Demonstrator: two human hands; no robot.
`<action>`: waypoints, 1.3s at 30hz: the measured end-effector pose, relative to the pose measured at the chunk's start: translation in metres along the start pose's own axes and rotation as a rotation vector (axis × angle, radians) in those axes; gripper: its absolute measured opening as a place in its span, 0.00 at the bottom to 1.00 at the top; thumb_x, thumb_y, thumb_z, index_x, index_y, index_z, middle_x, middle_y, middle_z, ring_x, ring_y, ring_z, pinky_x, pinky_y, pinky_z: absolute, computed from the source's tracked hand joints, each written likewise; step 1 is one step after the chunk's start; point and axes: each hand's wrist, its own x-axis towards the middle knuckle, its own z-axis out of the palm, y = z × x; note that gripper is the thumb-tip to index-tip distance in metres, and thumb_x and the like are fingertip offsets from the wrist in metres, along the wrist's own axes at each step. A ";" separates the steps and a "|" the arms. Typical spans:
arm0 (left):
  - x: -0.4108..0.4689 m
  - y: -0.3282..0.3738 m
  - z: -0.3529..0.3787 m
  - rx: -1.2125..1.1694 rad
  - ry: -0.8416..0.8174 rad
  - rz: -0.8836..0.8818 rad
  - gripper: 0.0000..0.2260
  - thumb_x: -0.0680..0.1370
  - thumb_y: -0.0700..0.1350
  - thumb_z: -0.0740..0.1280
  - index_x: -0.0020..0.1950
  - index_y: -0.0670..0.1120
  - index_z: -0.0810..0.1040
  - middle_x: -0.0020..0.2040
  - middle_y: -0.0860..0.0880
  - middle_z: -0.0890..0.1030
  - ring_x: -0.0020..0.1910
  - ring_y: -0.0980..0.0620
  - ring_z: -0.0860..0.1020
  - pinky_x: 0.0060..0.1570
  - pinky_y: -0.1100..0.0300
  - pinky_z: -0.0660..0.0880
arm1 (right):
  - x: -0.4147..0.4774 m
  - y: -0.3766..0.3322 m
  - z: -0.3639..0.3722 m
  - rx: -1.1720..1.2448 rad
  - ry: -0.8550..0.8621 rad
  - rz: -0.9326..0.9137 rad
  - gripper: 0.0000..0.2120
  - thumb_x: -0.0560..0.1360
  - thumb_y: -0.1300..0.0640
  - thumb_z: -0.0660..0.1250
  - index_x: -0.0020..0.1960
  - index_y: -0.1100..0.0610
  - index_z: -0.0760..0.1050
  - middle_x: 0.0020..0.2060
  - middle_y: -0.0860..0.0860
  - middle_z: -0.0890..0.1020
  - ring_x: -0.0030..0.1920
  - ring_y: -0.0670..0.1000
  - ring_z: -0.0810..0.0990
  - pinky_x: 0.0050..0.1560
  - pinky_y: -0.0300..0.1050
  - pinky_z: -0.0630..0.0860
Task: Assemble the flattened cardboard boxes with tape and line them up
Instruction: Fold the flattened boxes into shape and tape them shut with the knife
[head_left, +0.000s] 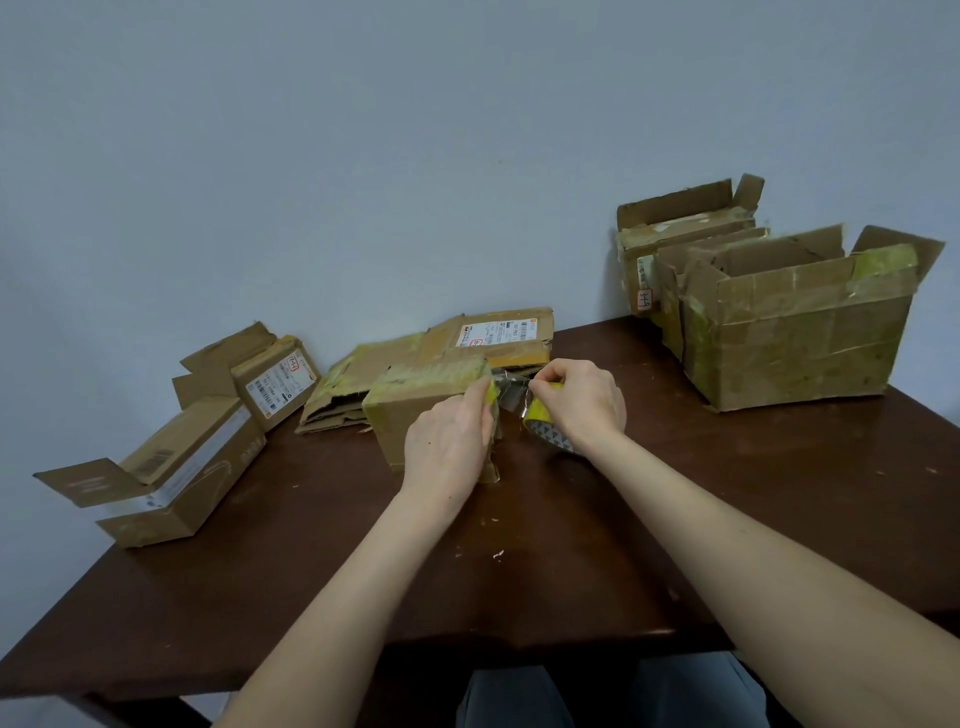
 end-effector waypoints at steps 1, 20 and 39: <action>0.001 0.001 0.000 0.004 0.024 0.009 0.13 0.76 0.39 0.67 0.61 0.42 0.78 0.30 0.46 0.79 0.25 0.43 0.76 0.23 0.59 0.65 | 0.000 0.000 0.000 0.003 0.000 -0.001 0.07 0.76 0.48 0.64 0.45 0.46 0.81 0.45 0.50 0.84 0.48 0.55 0.80 0.45 0.46 0.75; -0.001 -0.003 0.008 0.018 -0.009 -0.014 0.13 0.79 0.41 0.64 0.63 0.44 0.78 0.34 0.45 0.81 0.30 0.42 0.78 0.27 0.57 0.65 | -0.001 -0.002 0.003 -0.037 0.009 -0.033 0.07 0.76 0.49 0.64 0.47 0.46 0.82 0.45 0.51 0.84 0.48 0.55 0.80 0.45 0.45 0.74; 0.002 -0.009 0.009 -0.060 -0.050 -0.088 0.15 0.81 0.44 0.58 0.68 0.47 0.73 0.42 0.46 0.82 0.40 0.43 0.79 0.33 0.56 0.66 | -0.005 -0.006 0.002 -0.040 0.016 -0.019 0.08 0.77 0.48 0.65 0.48 0.46 0.82 0.45 0.50 0.84 0.48 0.54 0.80 0.44 0.44 0.73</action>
